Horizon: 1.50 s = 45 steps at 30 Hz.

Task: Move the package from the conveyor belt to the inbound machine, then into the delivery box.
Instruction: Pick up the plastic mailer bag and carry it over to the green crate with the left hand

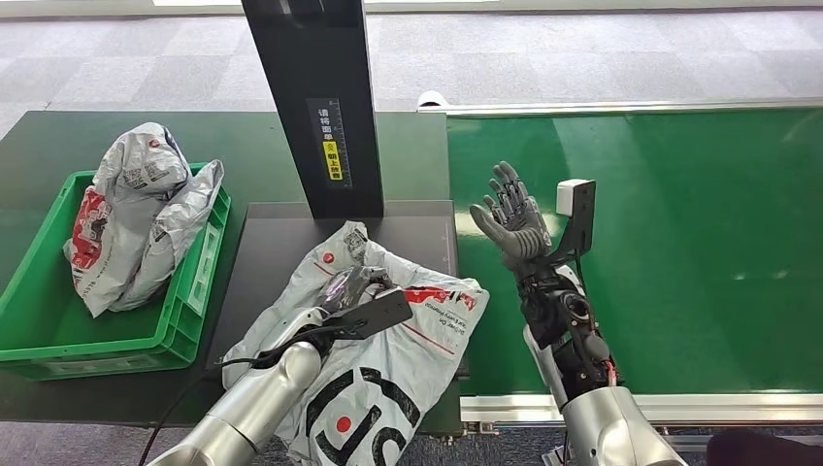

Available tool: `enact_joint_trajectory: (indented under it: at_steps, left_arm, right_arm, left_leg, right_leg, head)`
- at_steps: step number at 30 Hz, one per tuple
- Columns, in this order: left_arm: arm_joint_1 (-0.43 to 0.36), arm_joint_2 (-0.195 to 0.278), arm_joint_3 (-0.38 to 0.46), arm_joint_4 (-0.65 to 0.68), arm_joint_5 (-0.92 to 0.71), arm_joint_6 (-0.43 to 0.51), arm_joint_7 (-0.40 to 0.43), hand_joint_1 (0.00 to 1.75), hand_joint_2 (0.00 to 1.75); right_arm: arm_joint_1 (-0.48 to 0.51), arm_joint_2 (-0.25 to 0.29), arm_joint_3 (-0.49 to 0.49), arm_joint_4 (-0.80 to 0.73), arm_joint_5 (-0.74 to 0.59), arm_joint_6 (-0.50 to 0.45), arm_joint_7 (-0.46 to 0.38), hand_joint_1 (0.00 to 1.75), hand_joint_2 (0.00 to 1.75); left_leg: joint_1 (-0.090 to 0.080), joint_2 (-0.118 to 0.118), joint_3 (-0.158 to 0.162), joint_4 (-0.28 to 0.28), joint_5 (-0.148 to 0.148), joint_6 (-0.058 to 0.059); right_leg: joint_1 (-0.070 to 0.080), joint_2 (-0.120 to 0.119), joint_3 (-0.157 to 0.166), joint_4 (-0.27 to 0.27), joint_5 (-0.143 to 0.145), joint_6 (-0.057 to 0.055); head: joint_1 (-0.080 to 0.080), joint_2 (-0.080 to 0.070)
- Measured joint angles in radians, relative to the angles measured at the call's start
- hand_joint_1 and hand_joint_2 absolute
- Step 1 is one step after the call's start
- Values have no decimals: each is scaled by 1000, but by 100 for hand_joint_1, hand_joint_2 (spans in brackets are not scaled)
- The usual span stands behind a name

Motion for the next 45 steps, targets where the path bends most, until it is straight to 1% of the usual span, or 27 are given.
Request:
enact_joint_trajectory:
  at_steps: [2, 9, 12, 14, 18, 20, 25, 31, 33, 34, 36, 39, 42, 44, 45]
  left_arm:
    - [10, 0, 15, -12, -9, 0, 7, 175, 175]
    - [26, -2, 45, -34, -20, 12, 11, 175, 175]
    - [31, -4, 55, -39, -20, 38, 0, 175, 175]
    - [39, -5, 69, -50, 2, 76, -37, 175, 175]
    - [71, -13, 110, -140, 125, 208, -209, 175, 175]
    - [85, -15, 125, -205, 171, 249, -260, 175, 175]
    - [110, -16, 141, -305, 191, 262, -274, 175, 175]
    - [121, -16, 147, -341, 194, 264, -276, 175, 175]
    - [125, -17, 149, -350, 212, 283, -299, 175, 175]
    - [128, -18, 151, -357, 229, 303, -324, 175, 175]
    - [136, -21, 157, -385, 279, 356, -401, 175, 175]
    - [153, -25, 162, -454, 343, 428, -501, 175, 175]
    - [172, -27, 167, -528, 377, 503, -539, 175, 175]
    - [177, -27, 176, -570, 381, 581, -548, 175, 175]
    - [176, -27, 184, -592, 355, 625, -550, 175, 175]
  right_arm:
    - [-7, -3, 10, 3, 42, -21, -6, 0, 175]
    - [-10, -6, 17, 4, 95, -21, -10, 0, 175]
    - [-13, -6, 19, 5, 126, -21, -14, 0, 175]
    - [-16, -6, 20, 5, 149, -21, -18, 0, 175]
    - [-19, -7, 28, 5, 210, -22, -35, 0, 175]
    - [-22, -7, 33, 5, 233, -22, -41, 0, 175]
    - [-26, -7, 36, 5, 245, -22, -43, 0, 175]
    - [-29, -8, 37, 5, 247, -22, -44, 0, 175]
    - [-29, -8, 37, 5, 251, -19, -48, 0, 175]
    - [-30, -8, 37, 5, 256, -16, -52, 0, 175]
    - [-30, -9, 38, 5, 263, -5, -64, 0, 175]
    - [-30, -11, 38, 6, 268, 8, -81, 0, 175]
    - [-32, -13, 38, 10, 271, 16, -98, 0, 175]
    - [-33, -14, 38, 13, 275, 20, -107, 0, 175]
    - [-34, -15, 38, 15, 278, 21, -109, 0, 175]
  left_leg:
    - [0, 0, 0, 0, 0, 0]
    - [0, 0, 0, 0, 0, 0]
    - [0, 0, 0, 0, 0, 0]
    - [0, 0, 0, 0, 0, 0]
    - [0, 0, 0, 0, 0, 0]
    - [0, 0, 0, 0, 0, 0]
    - [0, 0, 0, 0, 0, 0]
    - [0, 0, 0, 0, 0, 0]
    - [0, 0, 0, 0, 0, 0]
    - [0, 0, 0, 0, 0, 0]
    - [0, 0, 0, 0, 0, 0]
    - [0, 0, -1, 0, 0, 0]
    - [0, 0, -1, 0, 0, 0]
    - [0, 0, -1, 0, 0, 0]
    - [0, 0, -1, 0, 0, 0]
  right_leg:
    - [0, 0, 0, 0, 0, 0]
    - [0, 0, 0, 0, 0, 0]
    - [0, 0, 0, 0, 0, 0]
    - [0, 0, 0, 0, 0, 0]
    - [0, 0, 0, 0, 0, 0]
    - [0, 0, 0, 0, 0, 0]
    - [0, 0, 0, 0, 0, 0]
    - [0, 0, 0, 0, 0, 0]
    - [0, 0, 0, 0, 0, 0]
    - [0, 0, 0, 0, 0, 0]
    - [0, 0, -1, 0, 0, 0]
    - [0, 0, -1, 0, 0, 0]
    - [0, 0, -1, 0, 0, 0]
    - [0, 0, 0, 0, 0, 0]
    - [0, 0, 0, 0, 0, 0]
  head:
    - [0, 0]
    - [0, 0]
    - [0, 0]
    - [0, 0]
    - [0, 0]
    - [0, 0]
    - [0, 0]
    - [0, 0]
    - [0, 0]
    - [0, 0]
    - [0, 0]
    - [0, 0]
    - [0, 0]
    - [0, 0]
    - [0, 0]
